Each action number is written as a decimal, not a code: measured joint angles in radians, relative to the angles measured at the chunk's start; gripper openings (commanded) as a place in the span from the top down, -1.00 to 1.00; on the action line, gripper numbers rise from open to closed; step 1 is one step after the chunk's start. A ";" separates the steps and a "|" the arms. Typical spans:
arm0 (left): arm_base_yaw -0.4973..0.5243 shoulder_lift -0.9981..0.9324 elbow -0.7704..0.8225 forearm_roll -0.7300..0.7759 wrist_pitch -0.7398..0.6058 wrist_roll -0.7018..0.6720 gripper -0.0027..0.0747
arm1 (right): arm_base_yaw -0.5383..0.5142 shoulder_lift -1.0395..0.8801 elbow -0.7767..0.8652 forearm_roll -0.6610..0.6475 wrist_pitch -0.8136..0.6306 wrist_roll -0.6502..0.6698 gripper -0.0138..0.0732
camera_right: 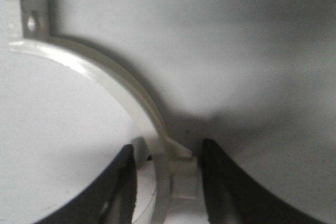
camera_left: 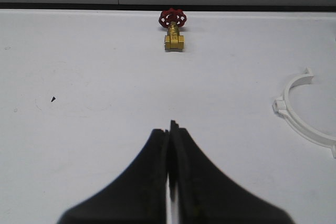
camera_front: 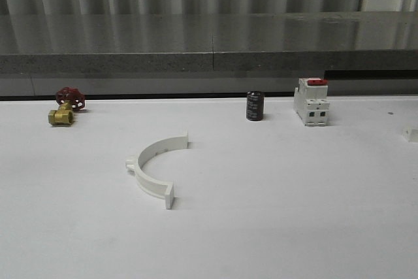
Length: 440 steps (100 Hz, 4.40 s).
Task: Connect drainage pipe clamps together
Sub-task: 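Carry the held clamp half with the right gripper toward the placed half, then push the right-held half against the placed half, aligning both ends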
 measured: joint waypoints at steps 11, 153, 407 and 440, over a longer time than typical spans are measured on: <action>0.000 0.000 0.000 0.000 0.000 0.000 0.98 | 0.000 0.000 0.000 0.000 0.006 0.000 0.52; 0.000 0.000 0.000 0.000 0.000 0.000 0.98 | 0.714 -0.048 -0.183 -0.154 0.061 0.664 0.60; 0.000 0.000 0.000 0.000 0.001 0.000 0.98 | 0.852 0.146 -0.255 -0.193 0.032 0.985 0.59; 0.000 0.000 0.000 0.000 0.001 0.000 0.98 | 0.852 0.146 -0.255 -0.186 0.032 0.987 0.21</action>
